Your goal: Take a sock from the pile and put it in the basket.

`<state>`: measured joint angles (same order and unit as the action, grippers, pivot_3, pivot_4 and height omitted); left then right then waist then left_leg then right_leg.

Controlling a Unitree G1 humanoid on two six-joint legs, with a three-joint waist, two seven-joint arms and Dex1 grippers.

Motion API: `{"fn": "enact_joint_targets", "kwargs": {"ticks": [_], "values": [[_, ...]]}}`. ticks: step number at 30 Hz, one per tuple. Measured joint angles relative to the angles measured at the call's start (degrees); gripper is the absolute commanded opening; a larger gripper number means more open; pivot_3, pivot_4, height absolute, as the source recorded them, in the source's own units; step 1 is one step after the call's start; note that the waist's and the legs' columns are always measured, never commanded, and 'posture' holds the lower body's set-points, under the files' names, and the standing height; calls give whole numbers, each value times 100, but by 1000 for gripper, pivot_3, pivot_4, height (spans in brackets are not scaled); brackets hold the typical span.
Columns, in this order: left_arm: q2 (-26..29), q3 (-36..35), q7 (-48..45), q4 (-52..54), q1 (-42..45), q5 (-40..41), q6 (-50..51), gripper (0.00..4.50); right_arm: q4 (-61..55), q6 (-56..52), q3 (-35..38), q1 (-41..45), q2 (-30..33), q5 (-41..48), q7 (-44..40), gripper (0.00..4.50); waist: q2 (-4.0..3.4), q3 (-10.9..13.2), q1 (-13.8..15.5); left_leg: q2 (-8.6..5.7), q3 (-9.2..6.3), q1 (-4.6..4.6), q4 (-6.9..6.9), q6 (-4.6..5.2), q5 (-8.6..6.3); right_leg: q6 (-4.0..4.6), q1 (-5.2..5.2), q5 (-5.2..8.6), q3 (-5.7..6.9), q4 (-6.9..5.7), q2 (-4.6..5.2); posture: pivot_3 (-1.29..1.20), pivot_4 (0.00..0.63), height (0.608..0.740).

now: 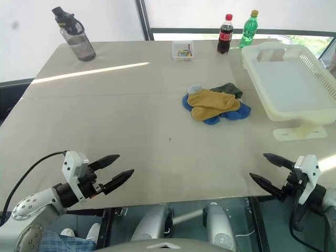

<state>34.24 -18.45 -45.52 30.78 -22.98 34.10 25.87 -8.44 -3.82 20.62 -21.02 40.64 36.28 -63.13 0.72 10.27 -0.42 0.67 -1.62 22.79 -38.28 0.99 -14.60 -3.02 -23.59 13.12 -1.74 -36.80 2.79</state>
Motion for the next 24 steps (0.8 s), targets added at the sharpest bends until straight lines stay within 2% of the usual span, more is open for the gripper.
{"fn": "enact_joint_targets", "kwargs": {"ticks": [7, 24], "values": [[-90, -124, -146, 14, -321, 17, -306, 4456, 511, -97, 17, 764, 149, 5, -261, 4500, 10, 2, -22, 4, 16, -12, -3, 1, 0, -2, 1, -1, -14, -2, -4, 0, 150, 740], [-92, -118, -148, 14, -191, -13, -424, 4456, 516, -133, 14, 805, 57, -102, -281, 4500, 6, 0, -8, 1, 22, -5, -3, 1, 0, -1, 1, -1, -3, -2, -4, 0, 150, 740]]}}
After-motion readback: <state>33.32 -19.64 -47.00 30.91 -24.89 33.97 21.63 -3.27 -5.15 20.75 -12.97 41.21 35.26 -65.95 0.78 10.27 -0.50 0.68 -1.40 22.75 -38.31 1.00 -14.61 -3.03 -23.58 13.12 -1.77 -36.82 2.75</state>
